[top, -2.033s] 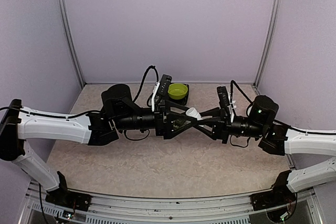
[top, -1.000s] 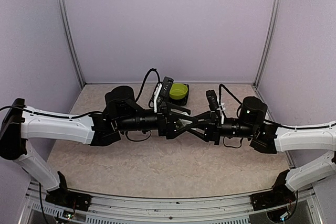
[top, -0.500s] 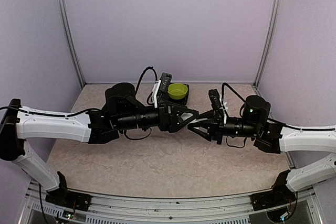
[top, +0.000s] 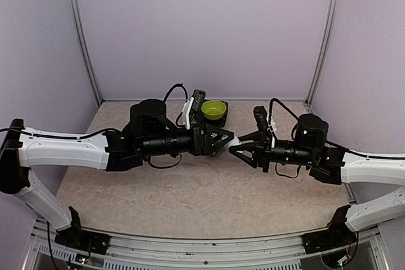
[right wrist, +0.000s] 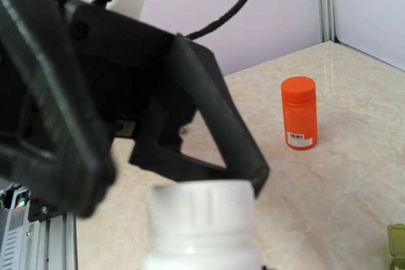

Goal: Sort the pills into containers
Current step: Screw the lid of the pill bottle onto the pill bottle, then pass from the right arm to the left

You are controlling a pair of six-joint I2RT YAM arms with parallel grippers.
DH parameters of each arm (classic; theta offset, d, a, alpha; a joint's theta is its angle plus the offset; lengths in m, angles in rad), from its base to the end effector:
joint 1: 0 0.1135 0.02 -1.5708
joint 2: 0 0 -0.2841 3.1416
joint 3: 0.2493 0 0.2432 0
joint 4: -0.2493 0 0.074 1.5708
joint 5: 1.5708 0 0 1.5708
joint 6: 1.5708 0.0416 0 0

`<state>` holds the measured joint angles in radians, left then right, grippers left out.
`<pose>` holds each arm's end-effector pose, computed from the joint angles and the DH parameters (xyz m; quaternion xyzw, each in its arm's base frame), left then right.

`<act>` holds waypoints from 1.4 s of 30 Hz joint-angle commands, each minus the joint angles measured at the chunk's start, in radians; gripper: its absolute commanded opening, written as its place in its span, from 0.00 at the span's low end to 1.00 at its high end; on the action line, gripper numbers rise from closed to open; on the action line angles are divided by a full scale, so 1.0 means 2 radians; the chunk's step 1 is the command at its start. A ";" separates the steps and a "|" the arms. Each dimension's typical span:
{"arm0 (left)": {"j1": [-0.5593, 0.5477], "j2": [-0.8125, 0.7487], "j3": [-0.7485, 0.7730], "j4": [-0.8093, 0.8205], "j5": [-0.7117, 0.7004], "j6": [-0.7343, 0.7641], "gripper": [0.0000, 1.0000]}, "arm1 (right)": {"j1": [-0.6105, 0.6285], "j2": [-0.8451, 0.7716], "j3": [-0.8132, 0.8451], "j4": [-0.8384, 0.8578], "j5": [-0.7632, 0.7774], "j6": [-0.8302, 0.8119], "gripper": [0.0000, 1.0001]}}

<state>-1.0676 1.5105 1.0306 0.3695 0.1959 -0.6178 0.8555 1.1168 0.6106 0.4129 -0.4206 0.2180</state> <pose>0.1635 -0.3138 0.3288 0.2289 0.7082 -0.5440 0.3874 0.1460 0.1939 0.2966 -0.3601 0.6426 0.4694 0.4870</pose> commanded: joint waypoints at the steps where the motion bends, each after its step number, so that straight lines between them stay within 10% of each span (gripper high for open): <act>1: 0.003 0.003 0.014 -0.005 -0.008 -0.003 0.54 | 0.003 -0.010 0.012 -0.005 0.009 -0.008 0.00; 14: 0.007 0.017 0.020 0.002 0.014 -0.008 0.48 | 0.003 -0.010 0.014 -0.004 0.009 -0.010 0.00; 26: 0.010 0.013 -0.013 0.090 0.075 0.013 0.21 | 0.003 -0.011 0.009 0.014 -0.022 0.011 0.00; 37: 0.005 0.005 -0.037 0.164 0.176 0.058 0.21 | 0.002 0.018 0.008 0.089 -0.135 0.139 0.00; 42: 0.009 0.005 -0.027 0.140 0.163 0.059 0.43 | 0.002 0.014 0.015 0.041 -0.105 0.098 0.00</act>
<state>-1.0267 1.5288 0.9596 0.6212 0.4202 -0.5308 0.8433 1.1301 0.6109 0.5278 -0.5892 0.4290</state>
